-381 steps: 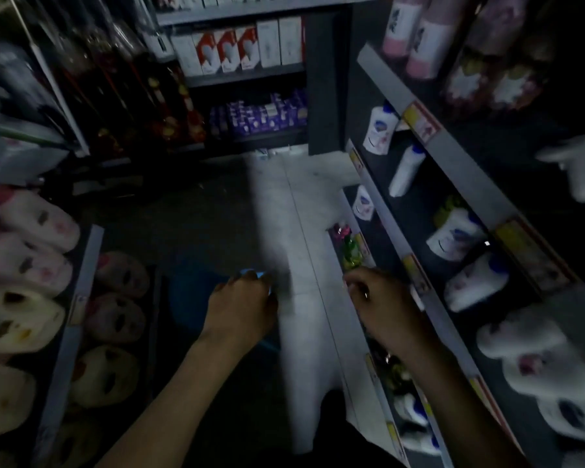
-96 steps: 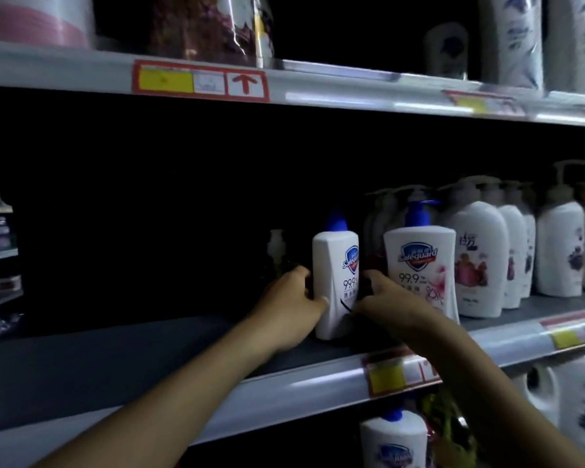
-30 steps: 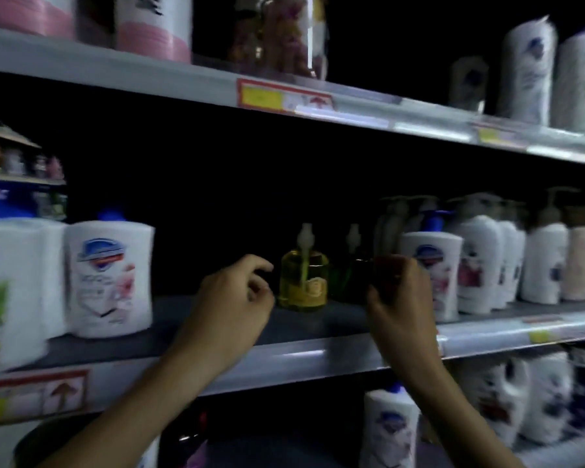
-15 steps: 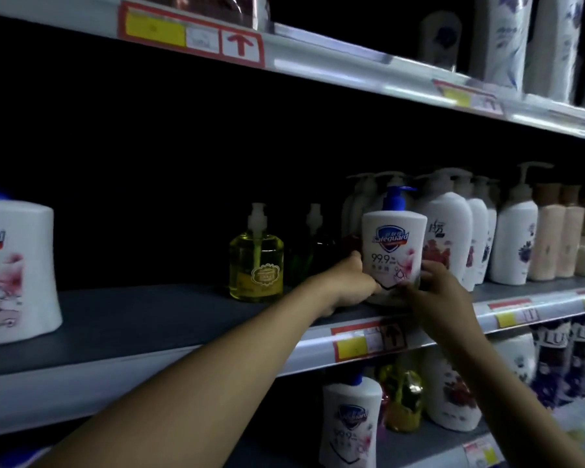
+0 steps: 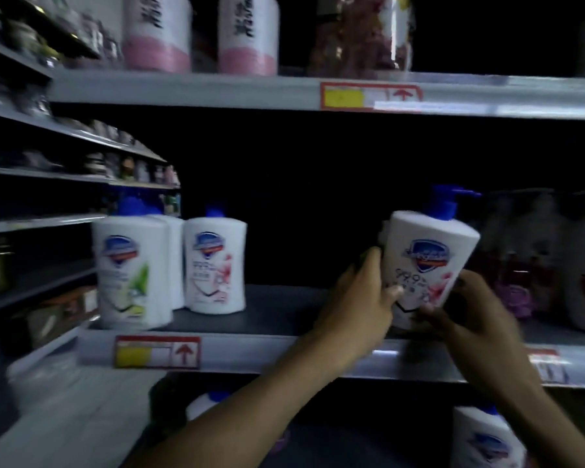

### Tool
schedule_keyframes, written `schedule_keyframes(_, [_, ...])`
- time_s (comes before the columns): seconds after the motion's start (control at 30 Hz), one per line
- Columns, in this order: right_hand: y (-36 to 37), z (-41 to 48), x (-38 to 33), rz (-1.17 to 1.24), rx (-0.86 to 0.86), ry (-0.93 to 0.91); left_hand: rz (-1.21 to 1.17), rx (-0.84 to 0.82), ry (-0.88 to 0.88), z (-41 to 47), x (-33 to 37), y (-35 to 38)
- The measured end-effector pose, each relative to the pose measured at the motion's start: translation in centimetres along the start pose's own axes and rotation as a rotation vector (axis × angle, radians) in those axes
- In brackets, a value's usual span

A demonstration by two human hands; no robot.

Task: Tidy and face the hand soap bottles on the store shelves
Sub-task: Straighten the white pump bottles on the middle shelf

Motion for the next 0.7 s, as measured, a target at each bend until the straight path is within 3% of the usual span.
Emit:
schedule_keyframes(0.2, [9.8,-0.6,-5.6,-0.029,-0.199,-0.174,0.292,0.234,-0.046,-4.4,-5.5,-9.8])
schedule_keyframes(0.4, [15.7,-1.2,-9.3,-0.028,-0.344,-0.188,0.317,0.309,-0.131,-7.0,-9.0,-15.0])
schedule_keyframes(0.57, [18.6,-1.6,-10.7,-0.022,-0.343,-0.168,0.589,0.351,-0.155,-8.9,-10.8,-16.7])
schedule_keyframes(0.7, [19.4,-1.9,-11.3,-0.035,-0.313,-0.198,0.659,0.349,-0.121,-10.4,-10.9,-17.2])
Point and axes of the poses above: each hand's wrist, its own z-axis towards the middle knuckle, its own y-axis out of the palm, x = y × z, the point moved 4 cm from there along z, towards the middle knuckle, and after that the axes turned 5 degrees about -y, right-handed, at the moved point
